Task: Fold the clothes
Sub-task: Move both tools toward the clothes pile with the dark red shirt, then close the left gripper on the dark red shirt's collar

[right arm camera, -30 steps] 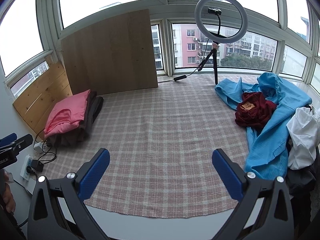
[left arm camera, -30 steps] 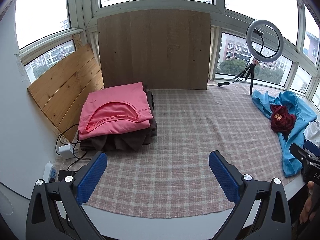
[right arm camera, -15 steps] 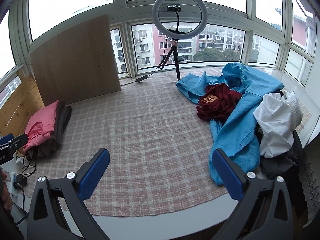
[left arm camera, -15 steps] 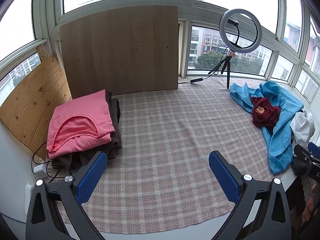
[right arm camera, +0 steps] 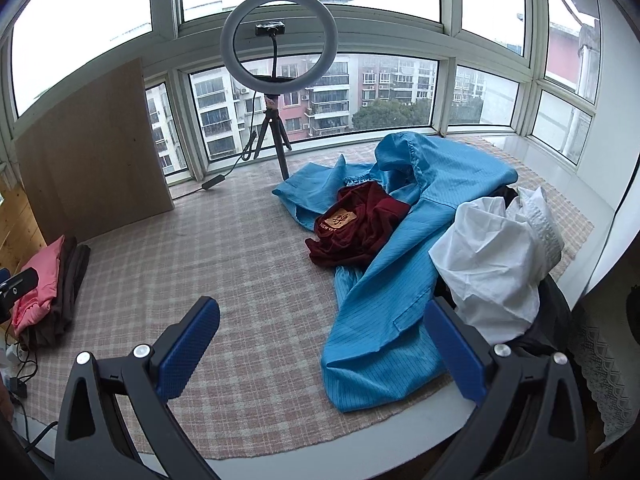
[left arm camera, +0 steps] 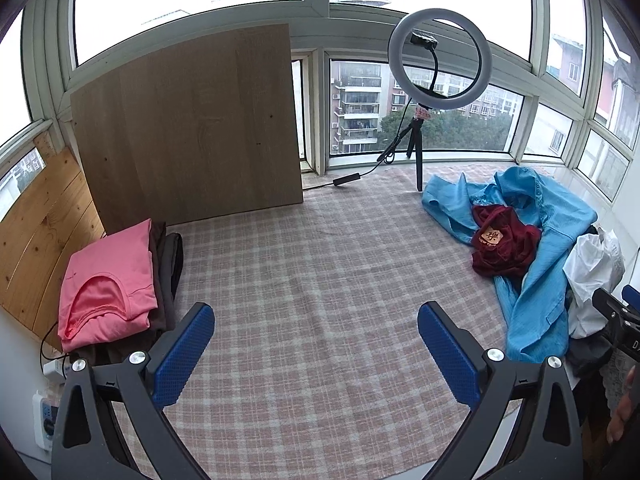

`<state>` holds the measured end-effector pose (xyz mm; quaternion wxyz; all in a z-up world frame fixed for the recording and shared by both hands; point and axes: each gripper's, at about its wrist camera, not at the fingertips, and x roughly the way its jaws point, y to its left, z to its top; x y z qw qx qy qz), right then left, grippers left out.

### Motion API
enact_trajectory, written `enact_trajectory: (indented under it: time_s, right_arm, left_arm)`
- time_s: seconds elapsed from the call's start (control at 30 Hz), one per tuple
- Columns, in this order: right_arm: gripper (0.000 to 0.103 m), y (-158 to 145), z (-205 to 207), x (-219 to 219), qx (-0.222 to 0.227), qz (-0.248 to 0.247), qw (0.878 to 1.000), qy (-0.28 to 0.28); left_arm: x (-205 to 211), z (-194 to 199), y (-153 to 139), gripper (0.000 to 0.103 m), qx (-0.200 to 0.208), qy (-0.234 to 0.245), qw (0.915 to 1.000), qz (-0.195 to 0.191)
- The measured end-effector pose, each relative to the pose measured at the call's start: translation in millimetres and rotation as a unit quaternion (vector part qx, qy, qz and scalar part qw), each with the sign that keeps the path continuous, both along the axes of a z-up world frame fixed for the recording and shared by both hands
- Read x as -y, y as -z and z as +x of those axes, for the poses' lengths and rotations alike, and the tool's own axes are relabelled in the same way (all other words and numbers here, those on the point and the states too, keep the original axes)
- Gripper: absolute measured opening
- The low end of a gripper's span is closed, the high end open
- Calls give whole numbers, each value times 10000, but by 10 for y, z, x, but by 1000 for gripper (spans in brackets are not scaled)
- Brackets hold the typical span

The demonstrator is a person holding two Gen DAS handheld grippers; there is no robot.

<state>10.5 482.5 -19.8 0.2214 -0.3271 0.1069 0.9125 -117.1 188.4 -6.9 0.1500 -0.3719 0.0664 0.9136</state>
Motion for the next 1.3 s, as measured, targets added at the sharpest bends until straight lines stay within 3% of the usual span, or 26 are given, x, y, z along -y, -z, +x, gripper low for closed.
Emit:
enact_trajectory:
  time_s: [0.2, 0.33, 0.53, 0.73, 0.87, 1.13, 1.3]
  right_arm:
    - [103, -93, -65, -686, -223, 6, 9998, 4]
    - [103, -216, -3, -1243, -502, -12, 9986, 155]
    - [103, -424, 143, -2121, -916, -148, 9948, 427]
    - [103, -435, 75, -2577, -1000, -141, 9941, 399]
    - [103, -340, -73, -2871, -736, -69, 9963, 448]
    - [103, -235, -22, -3286, -684, -126, 9950, 718]
    - [103, -77, 130, -3394, -625, -481, 9934, 827]
  left_arm:
    - [-481, -173, -161, 102, -182, -104, 9998, -28]
    - [-748, -302, -282, 102, -300, -131, 9993, 163]
    - [-1404, -534, -167, 102, -76, 203, 9993, 315]
    - [-2276, -615, 188, 102, 534, 947, 9937, 268]
    - [-2714, -600, 349, 102, 757, 1312, 9883, 160]
    - [-3342, -727, 701, 102, 1082, 1830, 9767, -303]
    - [-3529, -844, 923, 102, 1221, 1975, 9718, -419]
